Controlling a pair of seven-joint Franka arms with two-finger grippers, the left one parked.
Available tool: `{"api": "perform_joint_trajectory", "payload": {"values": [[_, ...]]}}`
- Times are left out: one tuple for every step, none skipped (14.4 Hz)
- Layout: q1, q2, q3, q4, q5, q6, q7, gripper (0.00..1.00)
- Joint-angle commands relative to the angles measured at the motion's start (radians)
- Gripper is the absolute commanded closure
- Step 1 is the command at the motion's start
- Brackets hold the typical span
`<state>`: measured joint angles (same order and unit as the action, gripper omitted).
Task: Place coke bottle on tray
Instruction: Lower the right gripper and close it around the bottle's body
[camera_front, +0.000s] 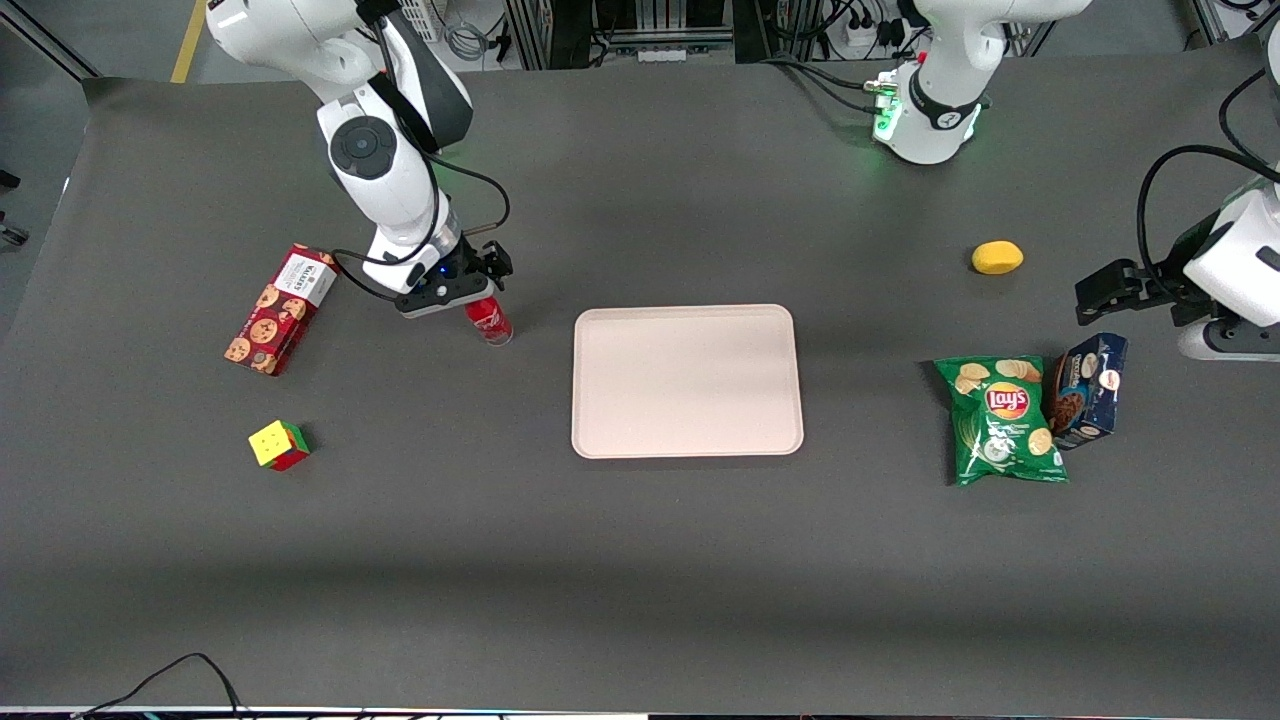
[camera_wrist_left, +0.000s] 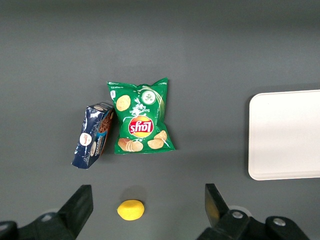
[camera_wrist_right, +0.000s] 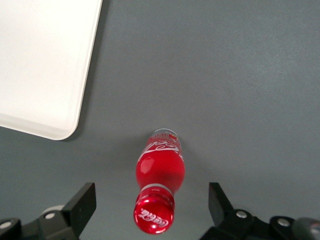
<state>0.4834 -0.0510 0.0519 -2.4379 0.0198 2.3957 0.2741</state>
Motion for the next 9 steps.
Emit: {"api": "perform_joint_trajectory", "payload": {"values": [[-0.002,0.011,0.000,-0.007,-0.009,0.022,0.010,0.02],[-0.002,0.013,-0.001,-0.010,-0.009,0.022,0.011,0.05],[-0.003,0.013,-0.001,-0.013,-0.009,0.023,0.010,0.05],[-0.003,0.013,-0.001,-0.015,-0.009,0.022,0.011,0.10],[-0.003,0.013,-0.001,-0.015,-0.009,0.022,0.011,0.13],[-0.003,0.013,-0.001,-0.018,-0.009,0.020,0.011,0.16],[-0.003,0.013,-0.001,-0.018,-0.009,0.019,0.013,0.19],[-0.003,0.013,-0.001,-0.020,-0.009,0.017,0.017,0.24],[-0.003,0.013,-0.001,-0.021,-0.009,0.017,0.020,0.30]]}}
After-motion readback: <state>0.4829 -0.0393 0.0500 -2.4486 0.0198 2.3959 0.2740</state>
